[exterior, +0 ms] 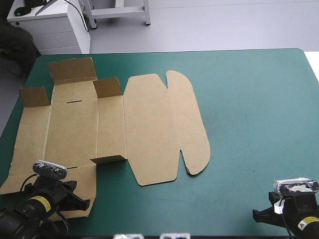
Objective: Fold the box
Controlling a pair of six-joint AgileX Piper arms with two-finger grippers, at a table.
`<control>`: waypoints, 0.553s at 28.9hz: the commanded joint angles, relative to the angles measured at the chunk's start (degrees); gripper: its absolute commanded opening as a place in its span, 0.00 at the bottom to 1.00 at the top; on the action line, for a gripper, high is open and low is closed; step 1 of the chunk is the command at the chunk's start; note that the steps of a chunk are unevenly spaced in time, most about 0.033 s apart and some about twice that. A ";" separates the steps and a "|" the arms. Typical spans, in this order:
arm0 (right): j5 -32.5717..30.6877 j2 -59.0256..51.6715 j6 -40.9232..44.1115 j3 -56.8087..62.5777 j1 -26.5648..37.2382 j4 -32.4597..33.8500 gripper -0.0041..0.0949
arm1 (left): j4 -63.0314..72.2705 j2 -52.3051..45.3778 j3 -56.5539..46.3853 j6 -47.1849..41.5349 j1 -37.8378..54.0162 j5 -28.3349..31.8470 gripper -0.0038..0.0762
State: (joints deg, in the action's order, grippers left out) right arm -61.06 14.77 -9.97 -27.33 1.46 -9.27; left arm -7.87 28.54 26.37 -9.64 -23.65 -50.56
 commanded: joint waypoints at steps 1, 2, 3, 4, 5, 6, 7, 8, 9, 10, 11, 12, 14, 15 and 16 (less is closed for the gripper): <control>3.22 0.80 -0.11 -1.57 -0.15 -0.12 0.04 | -0.21 0.30 1.52 0.16 -0.15 3.20 0.04; 3.22 0.80 -0.11 -1.57 -0.15 -0.12 0.04 | -0.21 0.30 1.52 0.16 -0.15 3.20 0.04; 3.22 0.80 -0.11 -1.57 -0.15 -0.12 0.04 | -0.21 0.30 1.52 0.16 -0.15 3.20 0.04; 3.22 0.80 -0.11 -1.57 -0.15 -0.12 0.04 | -0.21 0.30 1.52 0.16 -0.15 3.20 0.04; 3.22 0.80 -0.11 -1.57 -0.15 -0.12 0.04 | -0.21 0.30 1.52 0.16 -0.15 3.20 0.04; 3.22 0.80 -0.11 -1.57 -0.15 -0.12 0.04 | -0.21 0.30 1.52 0.16 -0.15 3.20 0.04; 3.22 0.80 -0.11 -1.57 -0.15 -0.12 0.04 | -0.32 0.30 1.52 0.16 -0.15 3.09 0.04; 3.22 0.80 -0.11 -1.57 -0.15 -0.12 0.04 | -0.70 0.30 1.52 0.16 -0.15 2.96 0.04; 3.22 0.80 -0.11 -1.57 -0.15 -0.12 0.04 | -1.50 0.30 1.64 0.16 -0.15 2.48 0.04; 3.22 0.80 -0.11 -1.57 -0.15 -0.12 0.04 | -1.89 0.30 1.76 0.16 -0.15 1.92 0.04; 3.22 0.80 -0.11 -1.57 -0.15 -0.12 0.04 | -2.73 0.30 2.27 0.04 -0.15 1.07 0.04; 3.22 0.80 -0.11 -1.57 -0.15 -0.12 0.04 | -3.45 0.30 2.98 0.04 -0.15 0.19 0.04; 3.22 0.80 -0.11 -1.57 -0.15 -0.12 0.04 | -4.79 0.30 4.77 0.04 -0.15 -1.83 0.04; 3.22 0.80 -0.11 -1.57 -0.15 -0.12 0.04 | -5.54 0.30 6.25 0.04 -0.15 -3.28 0.04; 3.22 0.80 -0.11 -1.57 -0.15 -0.12 0.04 | -6.07 0.40 7.05 0.04 -0.15 -3.92 0.04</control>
State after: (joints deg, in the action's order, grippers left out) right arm -61.06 14.77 -9.97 -27.33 1.46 -9.27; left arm -11.32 28.54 28.97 -9.46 -23.65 -54.62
